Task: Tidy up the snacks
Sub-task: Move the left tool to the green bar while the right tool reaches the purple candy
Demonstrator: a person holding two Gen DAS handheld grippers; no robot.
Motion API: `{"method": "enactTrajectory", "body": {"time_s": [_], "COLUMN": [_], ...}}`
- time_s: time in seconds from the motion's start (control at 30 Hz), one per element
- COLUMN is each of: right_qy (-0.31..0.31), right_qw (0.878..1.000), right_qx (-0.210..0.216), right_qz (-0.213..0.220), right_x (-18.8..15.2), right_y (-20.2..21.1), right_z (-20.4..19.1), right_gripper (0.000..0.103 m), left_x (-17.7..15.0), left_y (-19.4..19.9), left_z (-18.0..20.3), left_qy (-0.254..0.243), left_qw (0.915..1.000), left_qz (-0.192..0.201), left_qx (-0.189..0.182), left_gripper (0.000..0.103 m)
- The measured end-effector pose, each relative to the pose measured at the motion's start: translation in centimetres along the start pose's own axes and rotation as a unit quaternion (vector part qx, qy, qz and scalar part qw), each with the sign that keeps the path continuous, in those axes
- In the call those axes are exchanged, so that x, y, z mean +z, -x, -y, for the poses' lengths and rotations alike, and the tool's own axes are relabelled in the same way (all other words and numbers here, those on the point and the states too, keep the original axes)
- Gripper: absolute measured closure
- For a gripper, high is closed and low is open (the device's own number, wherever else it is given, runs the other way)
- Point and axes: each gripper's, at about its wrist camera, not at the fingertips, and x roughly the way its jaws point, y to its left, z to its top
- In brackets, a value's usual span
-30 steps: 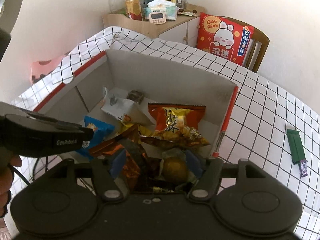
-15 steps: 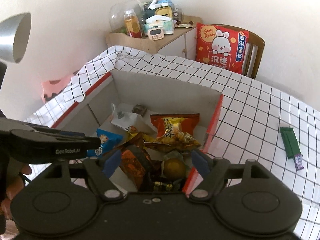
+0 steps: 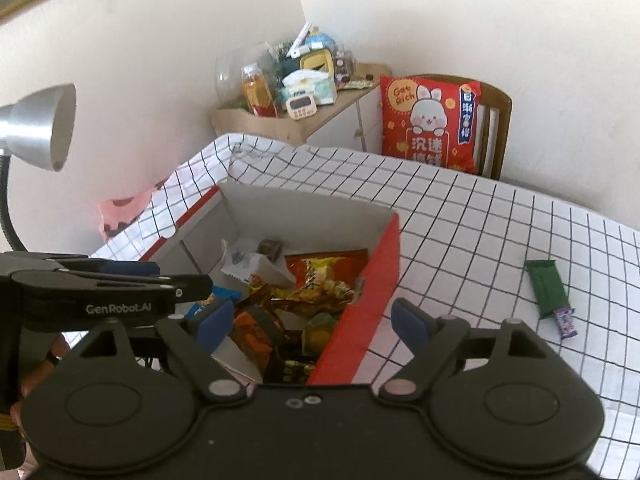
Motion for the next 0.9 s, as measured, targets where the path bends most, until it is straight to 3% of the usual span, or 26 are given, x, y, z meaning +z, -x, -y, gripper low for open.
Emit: {"method": "enactTrajectory", "body": {"time_s": [0.1,0.37,0.5,0.6,0.9], "right_qy": [-0.001,0.007,-0.005,-0.018,-0.057], "right_qw": [1.0,1.0,0.999,0.998,0.995], "right_qx": [0.001,-0.007,0.004,0.007,-0.062], "right_qz": [0.01,0.028,0.047,0.054,0.044], "right_x": [-0.1,-1.3,-2.1,-2.4,-1.8], "right_y": [1.3,4.4,5.9,6.7,6.8], "right_z": [1.1,4.1,6.5,8.7,16.0], "right_gripper": [0.012,0.009,0.001,0.0,0.0], "left_x": [-0.2,-1.0,-1.3,-1.5,-1.6], "left_y": [0.4,0.5,0.5,0.1,-2.9], "left_z": [1.5,5.5,7.8,9.7,15.6], "left_qy": [-0.006,-0.01,-0.014,-0.025,-0.045], "left_qw": [1.0,0.9996,0.9993,0.9988,0.9981], "left_qz": [0.006,0.011,0.024,0.027,-0.005], "left_qx": [-0.003,-0.022,-0.024,-0.032,-0.042], "left_gripper": [0.04,0.034,0.028,0.027,0.027]}}
